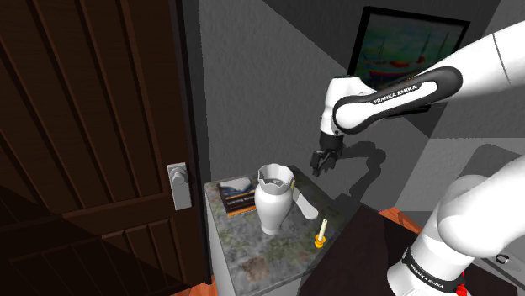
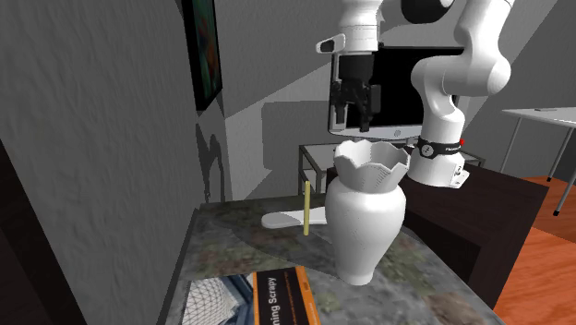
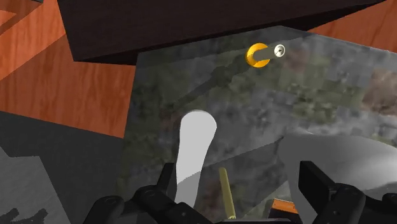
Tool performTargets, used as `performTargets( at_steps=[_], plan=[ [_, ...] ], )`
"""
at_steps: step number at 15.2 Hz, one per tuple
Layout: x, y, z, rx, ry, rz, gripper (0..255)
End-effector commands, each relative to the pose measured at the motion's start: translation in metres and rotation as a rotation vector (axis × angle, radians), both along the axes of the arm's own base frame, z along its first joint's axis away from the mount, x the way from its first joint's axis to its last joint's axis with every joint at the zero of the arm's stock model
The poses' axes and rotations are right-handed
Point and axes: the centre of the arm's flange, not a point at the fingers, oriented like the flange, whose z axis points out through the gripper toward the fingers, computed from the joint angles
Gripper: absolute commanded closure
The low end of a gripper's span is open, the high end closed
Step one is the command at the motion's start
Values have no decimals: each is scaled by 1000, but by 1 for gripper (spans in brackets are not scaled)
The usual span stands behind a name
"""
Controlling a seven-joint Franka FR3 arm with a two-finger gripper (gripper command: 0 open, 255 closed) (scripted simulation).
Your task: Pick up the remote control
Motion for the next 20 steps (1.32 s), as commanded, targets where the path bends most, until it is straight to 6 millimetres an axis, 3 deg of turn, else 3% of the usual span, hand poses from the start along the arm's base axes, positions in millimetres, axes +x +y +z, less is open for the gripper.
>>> performTargets(
  at_steps=[1,18,20],
  plan=[
    [8,-8,-26,-2,-4,-18,0],
    [95,-69,-222,-14,-15,-167,0],
    [96,-70,-230,-14,-15,-169,0]
  ],
)
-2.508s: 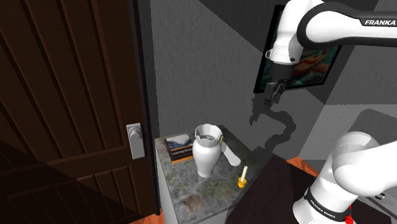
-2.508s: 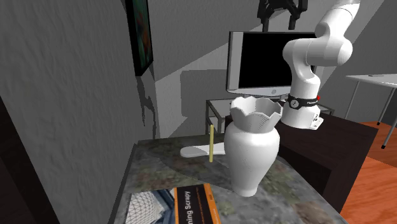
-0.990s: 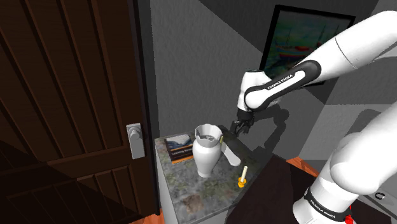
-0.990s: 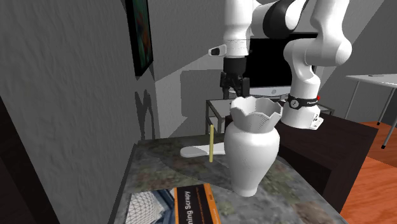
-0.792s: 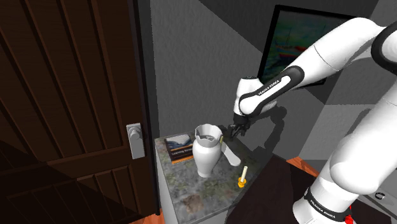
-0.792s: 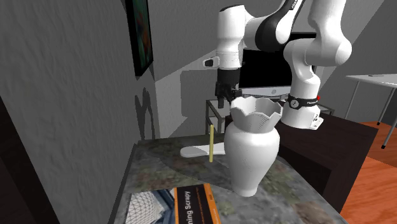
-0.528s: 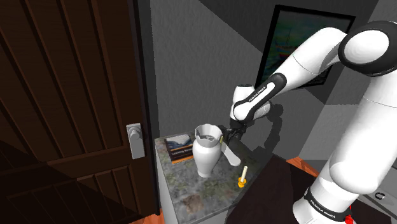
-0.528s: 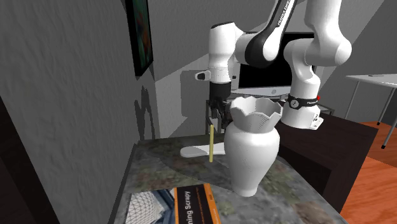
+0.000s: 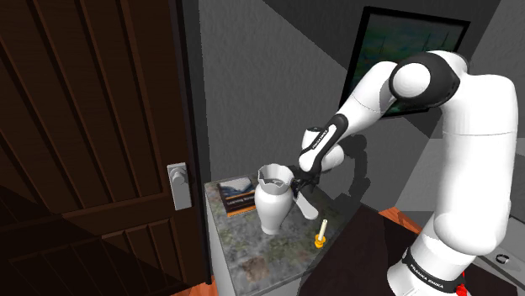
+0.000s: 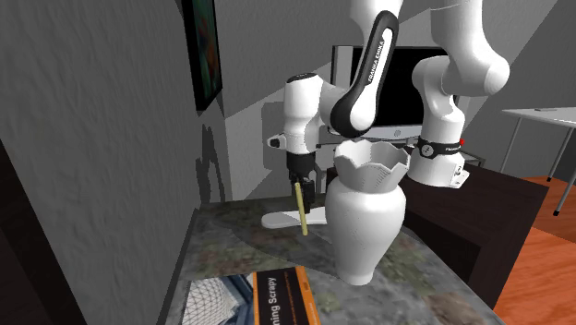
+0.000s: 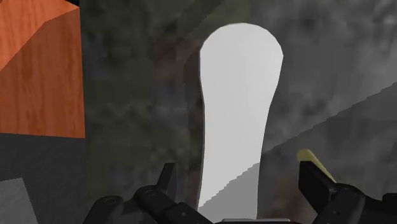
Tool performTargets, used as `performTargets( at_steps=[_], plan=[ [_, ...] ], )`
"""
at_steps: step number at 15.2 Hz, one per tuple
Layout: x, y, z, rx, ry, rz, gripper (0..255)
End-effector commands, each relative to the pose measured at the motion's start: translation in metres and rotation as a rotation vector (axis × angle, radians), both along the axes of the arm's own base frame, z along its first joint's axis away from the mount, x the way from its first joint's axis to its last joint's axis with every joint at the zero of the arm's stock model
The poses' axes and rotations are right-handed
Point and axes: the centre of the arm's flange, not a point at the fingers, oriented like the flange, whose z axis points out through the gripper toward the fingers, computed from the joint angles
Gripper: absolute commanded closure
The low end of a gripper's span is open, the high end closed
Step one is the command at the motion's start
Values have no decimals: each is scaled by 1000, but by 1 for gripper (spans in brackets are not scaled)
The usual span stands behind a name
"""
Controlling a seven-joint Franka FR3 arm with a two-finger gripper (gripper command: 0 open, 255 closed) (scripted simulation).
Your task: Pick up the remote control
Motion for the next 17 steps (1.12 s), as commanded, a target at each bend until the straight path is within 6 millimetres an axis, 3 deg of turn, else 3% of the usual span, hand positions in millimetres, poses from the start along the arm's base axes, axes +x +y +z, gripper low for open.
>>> performTargets(
  at_steps=[1,6,8,9,17],
  plan=[
    [2,-1,-12,0,-1,-3,0],
    [2,-1,-41,0,-1,-3,0],
    [2,-1,-41,0,-1,-3,0],
    [2,-1,-41,0,-1,-3,255],
    [2,-1,-41,0,-1,-3,255]
  ],
)
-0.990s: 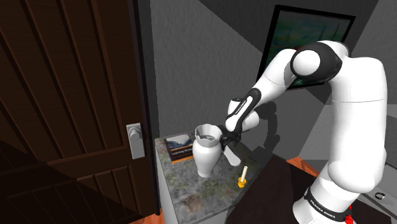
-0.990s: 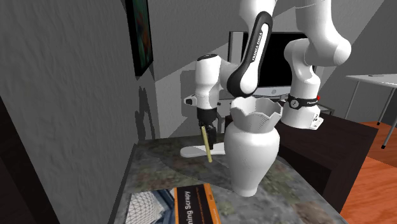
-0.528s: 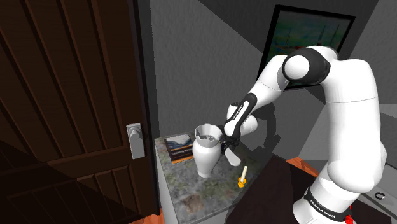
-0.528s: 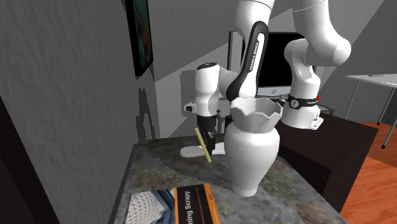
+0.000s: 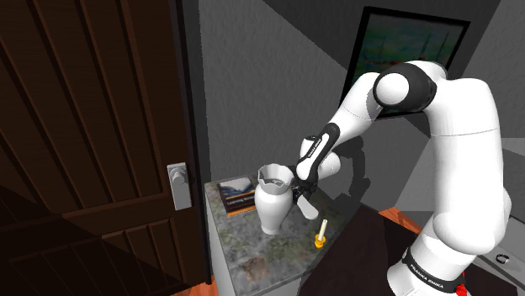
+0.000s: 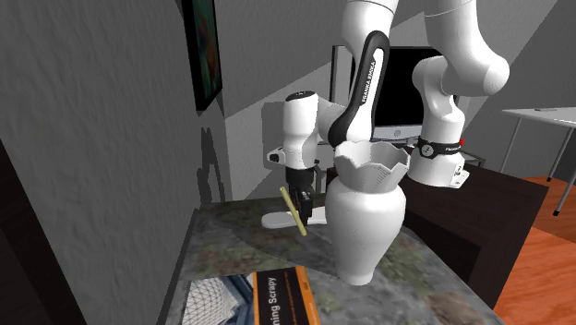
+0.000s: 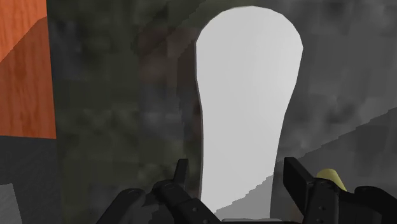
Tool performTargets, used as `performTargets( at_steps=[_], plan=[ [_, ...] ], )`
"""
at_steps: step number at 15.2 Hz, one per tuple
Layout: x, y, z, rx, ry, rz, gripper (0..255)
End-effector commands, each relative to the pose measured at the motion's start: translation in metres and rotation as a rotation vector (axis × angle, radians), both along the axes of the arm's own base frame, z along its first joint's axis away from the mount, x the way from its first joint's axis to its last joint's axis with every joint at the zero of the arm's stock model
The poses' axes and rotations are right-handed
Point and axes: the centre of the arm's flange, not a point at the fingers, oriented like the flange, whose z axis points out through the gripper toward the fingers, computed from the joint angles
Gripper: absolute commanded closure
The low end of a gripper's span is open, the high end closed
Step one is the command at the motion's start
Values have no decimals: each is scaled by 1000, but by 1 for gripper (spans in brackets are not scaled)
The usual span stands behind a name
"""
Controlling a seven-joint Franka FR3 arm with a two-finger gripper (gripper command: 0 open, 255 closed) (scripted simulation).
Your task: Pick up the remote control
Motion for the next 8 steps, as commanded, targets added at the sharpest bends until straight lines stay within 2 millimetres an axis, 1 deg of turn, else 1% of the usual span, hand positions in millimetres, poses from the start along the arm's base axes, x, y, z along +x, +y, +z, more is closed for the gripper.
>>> performTargets(
  at_steps=[1,8],
  plan=[
    [0,0,-1,0,1,1,255],
    [0,0,36,0,1,1,255]
  ],
)
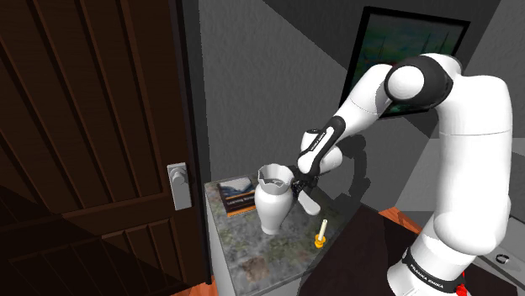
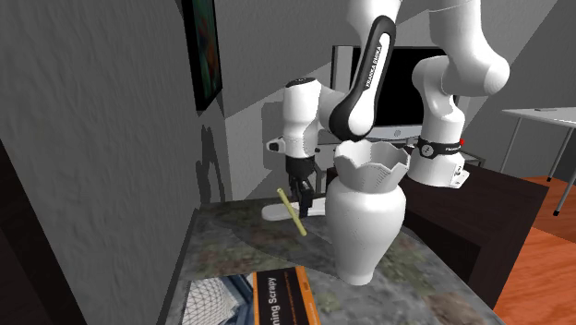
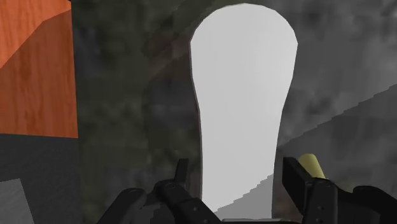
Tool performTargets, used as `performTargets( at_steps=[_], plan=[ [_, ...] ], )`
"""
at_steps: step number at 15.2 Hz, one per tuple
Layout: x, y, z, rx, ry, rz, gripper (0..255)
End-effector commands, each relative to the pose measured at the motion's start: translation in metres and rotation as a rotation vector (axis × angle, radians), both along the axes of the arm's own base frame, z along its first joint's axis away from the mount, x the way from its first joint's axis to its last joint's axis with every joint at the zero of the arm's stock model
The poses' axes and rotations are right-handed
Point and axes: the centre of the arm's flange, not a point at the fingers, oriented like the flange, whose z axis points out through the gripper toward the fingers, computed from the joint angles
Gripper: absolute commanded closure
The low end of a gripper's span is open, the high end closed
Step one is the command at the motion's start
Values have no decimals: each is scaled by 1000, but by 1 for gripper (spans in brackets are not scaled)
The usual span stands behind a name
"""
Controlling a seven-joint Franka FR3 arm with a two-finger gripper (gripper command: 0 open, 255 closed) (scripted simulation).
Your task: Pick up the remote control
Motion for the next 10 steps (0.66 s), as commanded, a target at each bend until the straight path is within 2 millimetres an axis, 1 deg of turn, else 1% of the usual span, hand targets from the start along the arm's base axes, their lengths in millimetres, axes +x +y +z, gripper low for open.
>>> performTargets(
  at_steps=[1,8,10],
  plan=[
    [-1,-1,11,0,0,0,255],
    [-1,-1,48,0,0,0,255],
    [-1,-1,49,0,0,0,255]
  ],
)
